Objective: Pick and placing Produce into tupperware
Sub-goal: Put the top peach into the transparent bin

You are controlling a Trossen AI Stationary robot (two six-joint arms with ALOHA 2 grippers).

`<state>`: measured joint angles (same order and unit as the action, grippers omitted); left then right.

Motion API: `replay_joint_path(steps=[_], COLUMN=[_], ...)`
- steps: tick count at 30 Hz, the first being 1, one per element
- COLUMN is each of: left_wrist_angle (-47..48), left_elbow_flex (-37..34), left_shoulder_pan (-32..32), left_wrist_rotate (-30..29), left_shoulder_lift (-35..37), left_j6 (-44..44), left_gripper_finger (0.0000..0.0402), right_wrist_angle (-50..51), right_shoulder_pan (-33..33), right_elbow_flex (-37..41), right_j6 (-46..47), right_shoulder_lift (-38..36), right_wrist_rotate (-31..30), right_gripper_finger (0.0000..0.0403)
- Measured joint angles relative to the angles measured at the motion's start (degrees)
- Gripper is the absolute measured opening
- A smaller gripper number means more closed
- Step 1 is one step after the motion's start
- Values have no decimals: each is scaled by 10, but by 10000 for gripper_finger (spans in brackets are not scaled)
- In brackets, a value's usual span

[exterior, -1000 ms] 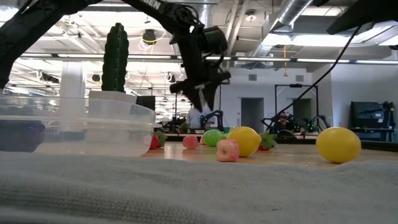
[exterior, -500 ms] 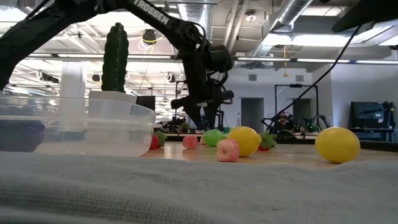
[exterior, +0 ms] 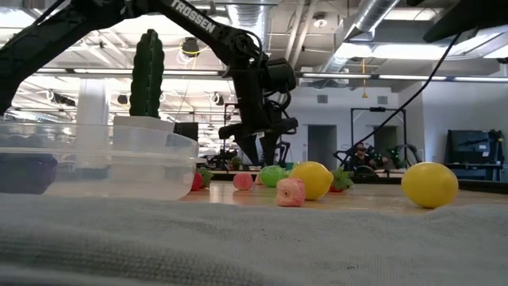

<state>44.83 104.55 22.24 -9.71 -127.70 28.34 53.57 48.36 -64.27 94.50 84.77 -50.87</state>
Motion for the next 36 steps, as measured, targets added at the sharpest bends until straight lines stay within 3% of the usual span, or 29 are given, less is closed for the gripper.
replay_joint_path(steps=[15,26,36], left_wrist_angle=[-9,-13,-15], left_elbow_flex=[0,0,0], left_shoulder_pan=[3,2,2], left_wrist_rotate=[2,-3,14], left_shoulder_lift=[0,0,0], left_j6=[36,53,53], left_gripper_finger=[167,141,152], right_wrist_angle=[4,4,4], right_shoulder_pan=[0,0,0], right_elbow_flex=[0,0,0], right_j6=[0,0,0], right_shoulder_lift=[0,0,0], right_wrist_rotate=[-2,-2,-2], right_gripper_finger=[271,271,271])
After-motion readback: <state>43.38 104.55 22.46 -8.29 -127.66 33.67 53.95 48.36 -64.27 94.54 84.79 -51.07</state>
